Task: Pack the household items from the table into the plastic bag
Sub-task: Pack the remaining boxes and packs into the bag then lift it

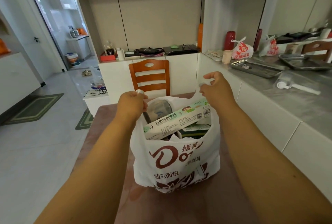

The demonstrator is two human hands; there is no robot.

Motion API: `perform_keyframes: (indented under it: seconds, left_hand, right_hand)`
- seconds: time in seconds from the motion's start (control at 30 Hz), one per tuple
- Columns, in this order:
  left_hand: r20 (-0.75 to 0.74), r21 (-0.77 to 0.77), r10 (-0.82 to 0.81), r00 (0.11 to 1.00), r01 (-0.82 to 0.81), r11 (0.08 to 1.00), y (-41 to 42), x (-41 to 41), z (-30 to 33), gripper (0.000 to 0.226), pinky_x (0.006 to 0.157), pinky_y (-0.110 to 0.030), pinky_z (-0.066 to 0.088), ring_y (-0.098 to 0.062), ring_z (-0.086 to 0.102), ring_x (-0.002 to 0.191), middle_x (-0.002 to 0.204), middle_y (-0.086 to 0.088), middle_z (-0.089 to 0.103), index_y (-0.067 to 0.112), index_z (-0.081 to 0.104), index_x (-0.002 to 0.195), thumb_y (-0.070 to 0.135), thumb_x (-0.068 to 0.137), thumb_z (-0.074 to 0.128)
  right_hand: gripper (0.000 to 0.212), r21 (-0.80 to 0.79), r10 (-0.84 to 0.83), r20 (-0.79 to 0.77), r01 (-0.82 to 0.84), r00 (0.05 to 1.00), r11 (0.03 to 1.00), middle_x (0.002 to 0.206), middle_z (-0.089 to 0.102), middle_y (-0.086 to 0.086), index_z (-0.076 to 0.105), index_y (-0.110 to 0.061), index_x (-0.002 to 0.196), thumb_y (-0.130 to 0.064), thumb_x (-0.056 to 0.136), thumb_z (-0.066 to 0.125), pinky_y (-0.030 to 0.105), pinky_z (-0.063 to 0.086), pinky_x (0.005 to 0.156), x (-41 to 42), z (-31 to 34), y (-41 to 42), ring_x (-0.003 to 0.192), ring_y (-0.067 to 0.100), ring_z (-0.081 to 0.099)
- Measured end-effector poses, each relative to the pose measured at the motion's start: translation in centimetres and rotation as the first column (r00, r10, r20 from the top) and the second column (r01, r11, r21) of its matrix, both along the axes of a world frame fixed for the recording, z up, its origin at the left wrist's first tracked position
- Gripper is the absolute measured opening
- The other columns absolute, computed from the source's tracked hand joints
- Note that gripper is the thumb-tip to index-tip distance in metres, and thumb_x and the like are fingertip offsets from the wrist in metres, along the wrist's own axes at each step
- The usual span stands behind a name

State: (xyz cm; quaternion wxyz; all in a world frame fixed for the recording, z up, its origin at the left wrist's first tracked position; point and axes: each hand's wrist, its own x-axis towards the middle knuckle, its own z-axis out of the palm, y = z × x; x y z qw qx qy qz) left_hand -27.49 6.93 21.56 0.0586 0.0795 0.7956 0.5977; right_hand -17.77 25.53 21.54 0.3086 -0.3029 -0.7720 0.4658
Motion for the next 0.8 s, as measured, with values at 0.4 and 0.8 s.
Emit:
perform_keyframes:
  seconds: [0.4,0.8]
  left_hand:
    - [0.02,-0.109,-0.056,0.998,0.058,0.992,-0.3,1.8,0.3,0.028,0.029,-0.01,0.036,-0.01,0.053,0.038,0.059,-0.008,0.056,0.009,0.063,0.1,0.025,0.101,0.041]
    - [-0.063,-0.137,-0.023,0.998,0.014,0.99,-0.1,-0.2,-0.8,0.031,0.076,-0.033,0.045,-0.02,0.065,0.081,0.088,-0.006,0.071,0.013,0.061,0.094,0.039,0.097,0.044]
  right_hand:
    - [0.025,-0.03,0.054,-0.019,-0.055,0.998,0.998,0.118,0.064,0.011,0.052,-0.024,0.113,-0.014,0.09,0.057,0.022,0.042,0.056,1.7,0.1,-0.6,0.075,0.016,0.062]
    - [0.042,0.133,0.036,0.105,-0.05,0.994,0.99,0.105,0.06,0.002,0.041,-0.023,0.13,-0.03,0.092,0.058,0.025,0.039,0.067,0.9,0.5,-0.2,0.089,0.017,0.055]
